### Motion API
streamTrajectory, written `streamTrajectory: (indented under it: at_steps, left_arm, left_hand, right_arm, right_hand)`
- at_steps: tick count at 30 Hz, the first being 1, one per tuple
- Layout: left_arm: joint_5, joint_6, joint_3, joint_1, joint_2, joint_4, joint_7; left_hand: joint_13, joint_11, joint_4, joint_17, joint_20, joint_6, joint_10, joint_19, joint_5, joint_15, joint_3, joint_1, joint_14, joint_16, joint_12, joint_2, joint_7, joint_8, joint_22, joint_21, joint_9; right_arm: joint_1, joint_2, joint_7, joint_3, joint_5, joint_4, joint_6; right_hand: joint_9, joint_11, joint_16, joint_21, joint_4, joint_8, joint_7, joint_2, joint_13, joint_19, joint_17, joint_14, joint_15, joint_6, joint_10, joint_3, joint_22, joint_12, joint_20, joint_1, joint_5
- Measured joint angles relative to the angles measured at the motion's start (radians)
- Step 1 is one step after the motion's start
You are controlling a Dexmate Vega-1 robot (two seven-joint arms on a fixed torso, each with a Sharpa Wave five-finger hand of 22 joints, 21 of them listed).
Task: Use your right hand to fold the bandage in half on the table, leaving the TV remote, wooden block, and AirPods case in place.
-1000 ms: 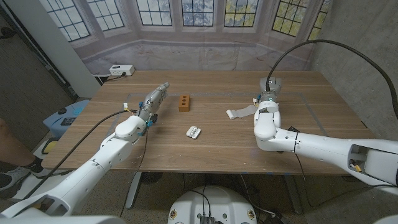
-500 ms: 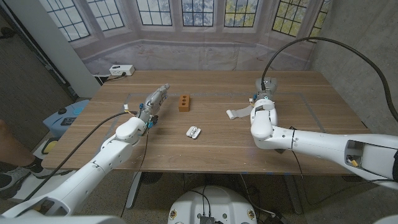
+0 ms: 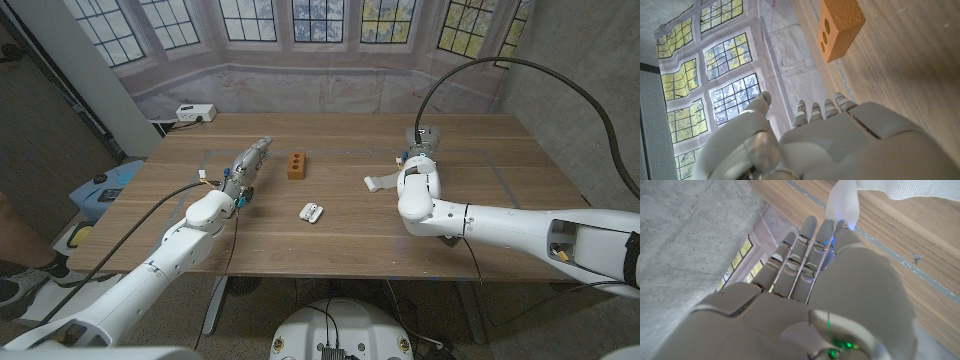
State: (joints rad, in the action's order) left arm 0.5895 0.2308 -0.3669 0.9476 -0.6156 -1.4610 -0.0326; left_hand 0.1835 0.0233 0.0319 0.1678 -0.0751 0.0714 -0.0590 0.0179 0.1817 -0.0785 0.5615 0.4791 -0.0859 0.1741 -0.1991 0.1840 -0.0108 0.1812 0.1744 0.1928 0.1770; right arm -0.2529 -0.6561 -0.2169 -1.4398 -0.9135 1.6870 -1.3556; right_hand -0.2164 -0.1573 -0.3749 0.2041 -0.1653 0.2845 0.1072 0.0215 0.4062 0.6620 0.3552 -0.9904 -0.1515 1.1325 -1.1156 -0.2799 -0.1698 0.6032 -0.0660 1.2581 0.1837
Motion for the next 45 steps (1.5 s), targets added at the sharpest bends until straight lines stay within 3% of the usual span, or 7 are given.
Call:
streamTrajectory:
  at_steps: [14, 28, 45]
  left_arm:
    - [0.002, 0.003, 0.005, 0.016, -0.001, -0.013, -0.013]
    - [0.001, 0.003, 0.01, 0.03, -0.008, -0.031, -0.022]
    - [0.001, 0.003, 0.014, 0.041, -0.015, -0.041, -0.021]
  left_hand:
    - [0.0, 0.0, 0.004, 0.0, 0.0, 0.0, 0.0, 0.0, 0.0, 0.0, -0.004, 0.0, 0.0, 0.0, 0.0, 0.0, 0.0, 0.0, 0.0, 0.0, 0.0]
    - [0.0, 0.0, 0.004, 0.0, 0.0, 0.0, 0.0, 0.0, 0.0, 0.0, -0.004, 0.0, 0.0, 0.0, 0.0, 0.0, 0.0, 0.0, 0.0, 0.0, 0.0]
    - [0.0, 0.0, 0.004, 0.0, 0.0, 0.0, 0.0, 0.0, 0.0, 0.0, -0.004, 0.0, 0.0, 0.0, 0.0, 0.0, 0.0, 0.0, 0.0, 0.0, 0.0]
  right_arm:
    - [0.008, 0.024, -0.014, 0.015, 0.053, -0.016, 0.006]
    - [0.004, 0.039, 0.026, 0.035, 0.126, -0.019, 0.018]
    - [0.014, 0.026, 0.082, 0.01, 0.212, 0.021, -0.002]
  right_hand:
    - [0.0, 0.0, 0.0, 0.0, 0.004, -0.004, 0.0, 0.0, 0.0, 0.0, 0.005, -0.002, 0.002, 0.0, 0.0, 0.004, 0.0, 0.0, 0.0, 0.0, 0.0]
    - [0.0, 0.002, 0.005, 0.0, 0.004, -0.004, 0.0, 0.0, 0.0, 0.0, 0.009, -0.002, 0.002, 0.0, 0.002, 0.004, 0.0, 0.0, 0.0, 0.0, 0.0]
    - [0.0, 0.002, 0.012, 0.0, 0.007, -0.012, 0.0, 0.0, 0.003, 0.0, 0.014, -0.007, -0.003, 0.0, 0.002, 0.007, 0.0, -0.001, 0.0, 0.0, 0.0]
